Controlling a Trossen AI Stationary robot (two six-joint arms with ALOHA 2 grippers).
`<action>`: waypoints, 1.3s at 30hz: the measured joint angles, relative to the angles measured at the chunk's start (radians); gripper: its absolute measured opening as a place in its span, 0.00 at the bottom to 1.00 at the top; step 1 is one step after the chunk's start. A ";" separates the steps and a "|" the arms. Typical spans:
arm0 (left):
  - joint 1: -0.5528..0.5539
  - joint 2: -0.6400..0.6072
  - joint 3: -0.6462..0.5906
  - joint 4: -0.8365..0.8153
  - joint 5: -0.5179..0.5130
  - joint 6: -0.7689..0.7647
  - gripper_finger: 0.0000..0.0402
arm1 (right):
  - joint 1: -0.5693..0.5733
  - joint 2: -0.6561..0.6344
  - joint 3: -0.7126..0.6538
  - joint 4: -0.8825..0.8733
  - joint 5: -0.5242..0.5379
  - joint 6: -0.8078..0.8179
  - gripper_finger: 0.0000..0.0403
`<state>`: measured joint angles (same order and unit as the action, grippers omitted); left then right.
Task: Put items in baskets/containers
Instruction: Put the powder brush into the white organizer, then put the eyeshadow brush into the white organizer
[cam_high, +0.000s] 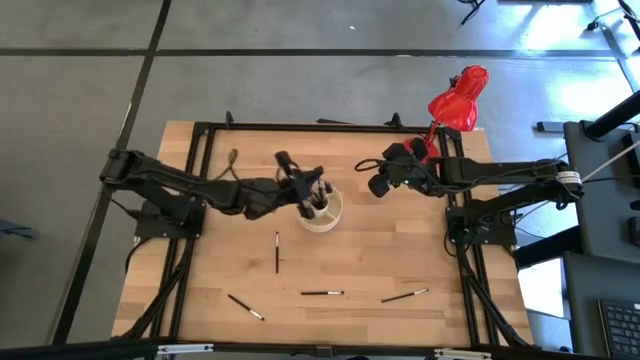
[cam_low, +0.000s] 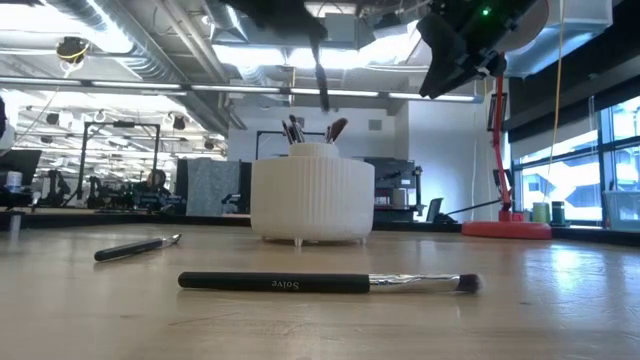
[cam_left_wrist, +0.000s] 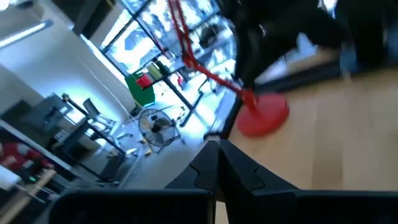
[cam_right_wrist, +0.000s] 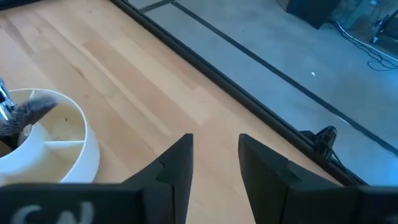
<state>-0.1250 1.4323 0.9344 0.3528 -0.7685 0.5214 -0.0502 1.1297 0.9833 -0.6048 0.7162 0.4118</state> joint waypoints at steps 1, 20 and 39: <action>0.002 0.022 0.000 0.006 -0.002 0.035 0.01 | 0.000 0.000 0.000 0.000 0.000 0.000 0.32; -0.078 0.153 0.000 0.004 -0.233 0.101 0.02 | 0.000 0.000 0.000 -0.032 -0.002 -0.019 0.32; -0.086 0.152 0.063 -0.178 -0.319 -0.247 0.33 | 0.000 0.000 0.000 -0.077 -0.062 -0.027 0.32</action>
<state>-0.2112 1.5845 0.9975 0.1745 -1.0879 0.2740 -0.0502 1.1297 0.9833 -0.6815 0.6540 0.3851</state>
